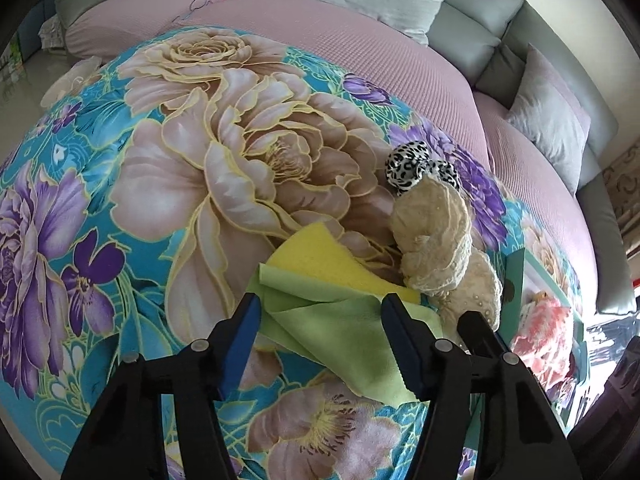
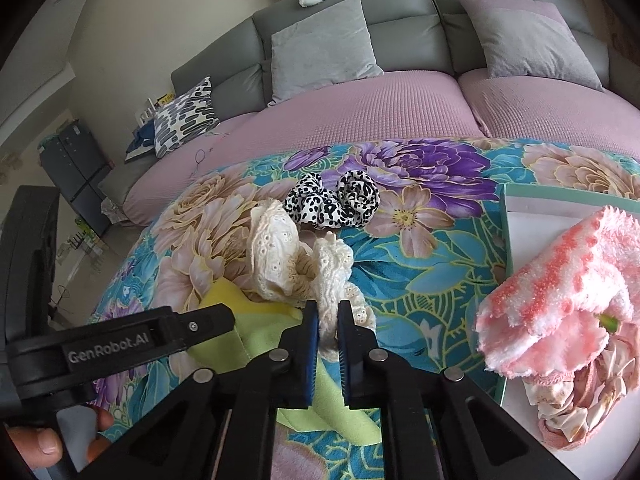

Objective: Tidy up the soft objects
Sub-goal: 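Grasp the green cloth with the left gripper while the right grasps the cream lace cloth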

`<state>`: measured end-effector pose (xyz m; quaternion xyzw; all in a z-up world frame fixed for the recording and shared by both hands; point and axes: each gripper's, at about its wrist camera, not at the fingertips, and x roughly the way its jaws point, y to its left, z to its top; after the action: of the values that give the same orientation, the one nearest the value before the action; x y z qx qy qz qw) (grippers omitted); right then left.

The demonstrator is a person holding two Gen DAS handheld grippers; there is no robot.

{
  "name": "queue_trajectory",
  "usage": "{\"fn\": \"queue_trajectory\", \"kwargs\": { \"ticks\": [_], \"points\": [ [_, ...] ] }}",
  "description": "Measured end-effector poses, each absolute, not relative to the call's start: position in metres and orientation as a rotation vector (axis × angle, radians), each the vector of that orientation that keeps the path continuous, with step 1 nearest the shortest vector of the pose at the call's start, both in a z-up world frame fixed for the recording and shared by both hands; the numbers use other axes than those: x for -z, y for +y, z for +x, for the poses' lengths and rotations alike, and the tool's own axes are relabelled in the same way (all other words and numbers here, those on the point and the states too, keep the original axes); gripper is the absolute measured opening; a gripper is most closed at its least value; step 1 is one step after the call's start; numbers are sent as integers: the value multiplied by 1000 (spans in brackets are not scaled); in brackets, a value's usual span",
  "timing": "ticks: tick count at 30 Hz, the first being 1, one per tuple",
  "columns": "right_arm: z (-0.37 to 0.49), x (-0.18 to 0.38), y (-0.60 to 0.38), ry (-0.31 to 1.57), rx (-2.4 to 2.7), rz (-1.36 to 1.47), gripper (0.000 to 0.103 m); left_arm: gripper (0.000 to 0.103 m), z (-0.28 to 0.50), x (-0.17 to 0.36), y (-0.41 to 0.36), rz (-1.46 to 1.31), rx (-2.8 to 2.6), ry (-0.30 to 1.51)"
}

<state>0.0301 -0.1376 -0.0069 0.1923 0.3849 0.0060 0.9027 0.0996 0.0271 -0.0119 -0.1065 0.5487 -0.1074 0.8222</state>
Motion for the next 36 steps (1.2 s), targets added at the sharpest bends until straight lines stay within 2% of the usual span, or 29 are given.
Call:
{"fn": "queue_trajectory", "kwargs": {
  "ticks": [7, 15, 17, 24, 36],
  "points": [
    [30, 9, -142, 800, -12, 420, 10, 62, 97, 16, 11, -107, 234, 1180],
    [30, 11, -144, 805, -11, 437, 10, 14, 93, 15, -1, -9, 275, 1148],
    [30, 12, -145, 807, -13, 439, 10, 10, 92, 13, -3, -14, 301, 1146],
    [27, 9, -147, 786, -20, 448, 8, 7, 90, 5, -1, -62, 356, 1126],
    [9, -23, -158, 654, -125, 561, 6, 6, 78, -52, 13, -158, 407, 951]
  ]
}}
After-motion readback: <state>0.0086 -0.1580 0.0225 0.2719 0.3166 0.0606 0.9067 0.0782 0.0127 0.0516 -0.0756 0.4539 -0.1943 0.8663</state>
